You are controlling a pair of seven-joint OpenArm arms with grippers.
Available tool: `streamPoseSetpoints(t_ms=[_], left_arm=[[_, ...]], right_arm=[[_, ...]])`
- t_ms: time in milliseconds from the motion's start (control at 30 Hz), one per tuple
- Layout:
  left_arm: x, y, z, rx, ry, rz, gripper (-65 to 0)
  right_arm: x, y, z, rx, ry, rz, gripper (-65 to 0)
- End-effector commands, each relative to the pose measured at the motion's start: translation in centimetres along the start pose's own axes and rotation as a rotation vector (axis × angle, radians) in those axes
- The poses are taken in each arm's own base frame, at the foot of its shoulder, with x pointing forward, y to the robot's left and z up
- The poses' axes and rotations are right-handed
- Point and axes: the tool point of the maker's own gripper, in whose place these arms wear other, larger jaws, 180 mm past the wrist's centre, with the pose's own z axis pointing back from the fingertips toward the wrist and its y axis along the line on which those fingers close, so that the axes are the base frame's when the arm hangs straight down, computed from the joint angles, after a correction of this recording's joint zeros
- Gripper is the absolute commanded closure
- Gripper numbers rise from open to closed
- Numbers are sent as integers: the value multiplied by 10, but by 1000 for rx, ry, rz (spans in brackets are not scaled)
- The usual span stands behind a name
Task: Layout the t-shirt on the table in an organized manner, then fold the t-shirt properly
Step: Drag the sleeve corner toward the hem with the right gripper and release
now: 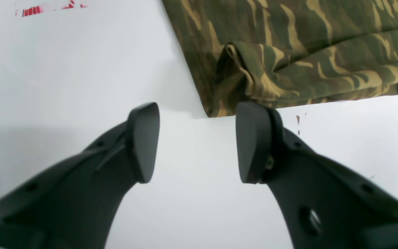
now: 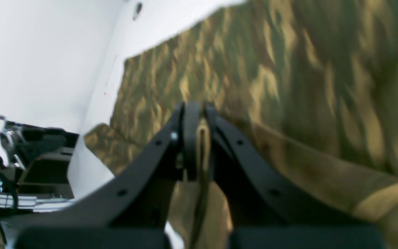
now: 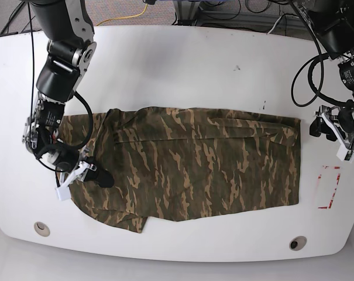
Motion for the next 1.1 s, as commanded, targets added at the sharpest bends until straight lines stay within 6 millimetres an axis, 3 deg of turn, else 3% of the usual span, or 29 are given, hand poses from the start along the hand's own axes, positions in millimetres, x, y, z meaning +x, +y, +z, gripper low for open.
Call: streamPoseSetpoints(t_ms=[0, 100, 333, 533, 733, 1067], left_arm=[[14, 6, 9, 19, -42, -21, -332], [14, 6, 9, 19, -42, -21, -332], [12, 5, 8, 17, -38, -19, -331], [11, 2, 12, 27, -40, -39, -331], [9, -4, 18, 41, -44, -71, -331], [5, -13, 22, 45, -45, -97, -331]], right_arm=[[31, 9, -2, 33, -71, 23, -44], [39, 14, -12, 49, -83, 21, -127], [52, 17, -25, 66, -121, -3, -401], [61, 10, -27, 17, -121, -40, -560], [50, 5, -10, -32, 2, 52, -607], [-19, 29, 45, -97, 129, 290, -610]])
